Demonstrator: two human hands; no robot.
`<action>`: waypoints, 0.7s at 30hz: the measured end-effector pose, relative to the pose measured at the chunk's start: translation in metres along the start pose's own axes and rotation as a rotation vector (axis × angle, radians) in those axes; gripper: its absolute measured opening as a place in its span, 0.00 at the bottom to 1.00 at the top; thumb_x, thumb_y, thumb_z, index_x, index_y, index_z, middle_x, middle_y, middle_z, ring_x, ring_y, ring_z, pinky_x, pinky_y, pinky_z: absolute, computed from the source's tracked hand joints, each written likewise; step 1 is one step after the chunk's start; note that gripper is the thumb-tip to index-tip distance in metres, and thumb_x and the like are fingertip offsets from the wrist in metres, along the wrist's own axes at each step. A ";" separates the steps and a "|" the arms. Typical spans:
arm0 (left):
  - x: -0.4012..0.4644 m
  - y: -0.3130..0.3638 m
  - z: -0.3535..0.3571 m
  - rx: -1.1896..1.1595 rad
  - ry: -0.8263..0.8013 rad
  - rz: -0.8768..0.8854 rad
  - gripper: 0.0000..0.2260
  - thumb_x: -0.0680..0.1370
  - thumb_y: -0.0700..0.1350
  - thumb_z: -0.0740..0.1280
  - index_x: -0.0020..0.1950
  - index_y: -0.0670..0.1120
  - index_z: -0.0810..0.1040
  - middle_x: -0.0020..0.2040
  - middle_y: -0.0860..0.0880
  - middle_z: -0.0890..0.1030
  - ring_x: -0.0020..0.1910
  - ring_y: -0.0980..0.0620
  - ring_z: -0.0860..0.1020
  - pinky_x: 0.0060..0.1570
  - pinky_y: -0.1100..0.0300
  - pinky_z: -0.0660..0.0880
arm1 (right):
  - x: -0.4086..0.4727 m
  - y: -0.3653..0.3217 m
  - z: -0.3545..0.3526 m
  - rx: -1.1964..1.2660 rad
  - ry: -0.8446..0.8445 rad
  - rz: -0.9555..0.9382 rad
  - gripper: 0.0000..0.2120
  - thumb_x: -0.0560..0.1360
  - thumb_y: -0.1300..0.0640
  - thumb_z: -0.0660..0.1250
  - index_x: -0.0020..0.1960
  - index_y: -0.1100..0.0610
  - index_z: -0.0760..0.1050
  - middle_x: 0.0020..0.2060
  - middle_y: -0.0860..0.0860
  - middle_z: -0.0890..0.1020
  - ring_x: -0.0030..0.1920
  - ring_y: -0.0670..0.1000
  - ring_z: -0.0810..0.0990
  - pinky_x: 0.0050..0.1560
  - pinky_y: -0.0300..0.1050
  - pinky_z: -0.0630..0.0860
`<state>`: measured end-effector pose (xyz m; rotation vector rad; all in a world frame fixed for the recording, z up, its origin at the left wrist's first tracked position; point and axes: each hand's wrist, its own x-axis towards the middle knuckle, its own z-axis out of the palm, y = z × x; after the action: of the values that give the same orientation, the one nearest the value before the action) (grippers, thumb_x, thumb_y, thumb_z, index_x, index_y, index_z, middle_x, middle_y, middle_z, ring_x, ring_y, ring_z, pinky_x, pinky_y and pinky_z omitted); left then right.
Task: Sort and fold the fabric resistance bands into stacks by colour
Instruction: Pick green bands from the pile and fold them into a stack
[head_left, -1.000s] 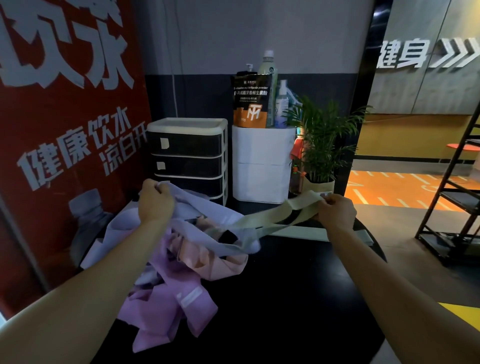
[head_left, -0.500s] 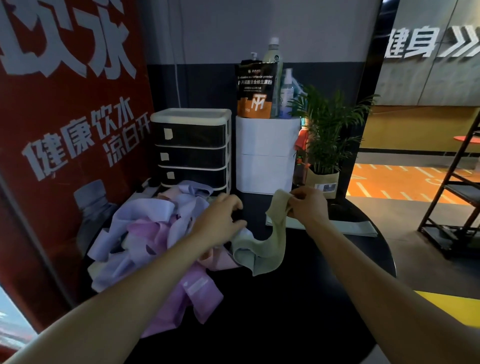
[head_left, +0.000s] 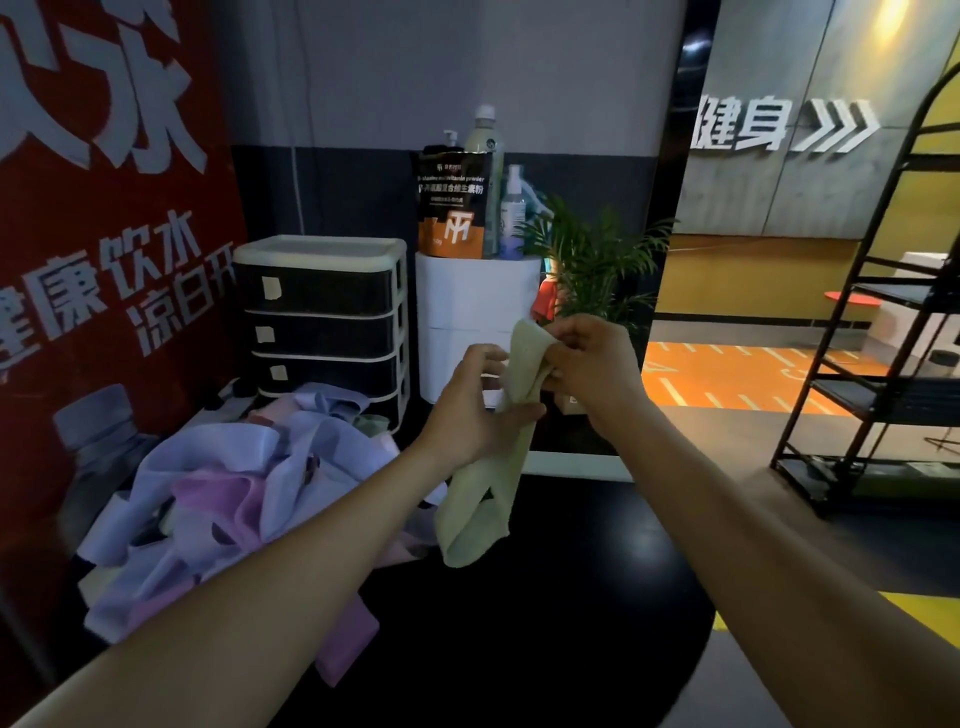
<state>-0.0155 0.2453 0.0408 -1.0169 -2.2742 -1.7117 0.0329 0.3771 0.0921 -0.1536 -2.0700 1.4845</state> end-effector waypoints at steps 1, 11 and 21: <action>0.003 0.004 -0.003 -0.019 0.003 -0.013 0.27 0.64 0.52 0.78 0.55 0.52 0.67 0.55 0.50 0.74 0.55 0.50 0.75 0.50 0.55 0.75 | 0.001 -0.005 -0.004 0.028 -0.006 -0.009 0.06 0.74 0.70 0.63 0.44 0.62 0.77 0.38 0.56 0.80 0.40 0.54 0.82 0.38 0.47 0.82; 0.017 0.023 -0.027 -0.043 0.023 0.020 0.17 0.70 0.44 0.75 0.54 0.53 0.73 0.56 0.47 0.77 0.54 0.50 0.77 0.57 0.56 0.75 | 0.014 0.014 -0.031 -0.283 -0.030 -0.128 0.06 0.70 0.64 0.71 0.43 0.54 0.79 0.38 0.52 0.81 0.43 0.54 0.81 0.44 0.45 0.79; 0.022 0.029 -0.022 -0.273 -0.103 -0.039 0.15 0.71 0.38 0.73 0.55 0.49 0.76 0.50 0.47 0.80 0.49 0.54 0.78 0.56 0.58 0.75 | -0.004 0.014 -0.023 0.031 -0.445 -0.043 0.09 0.79 0.57 0.62 0.54 0.57 0.78 0.42 0.53 0.77 0.44 0.51 0.72 0.47 0.46 0.69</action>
<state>-0.0218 0.2392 0.0820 -1.1409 -2.1733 -2.0750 0.0450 0.4001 0.0831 0.2558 -2.3700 1.6354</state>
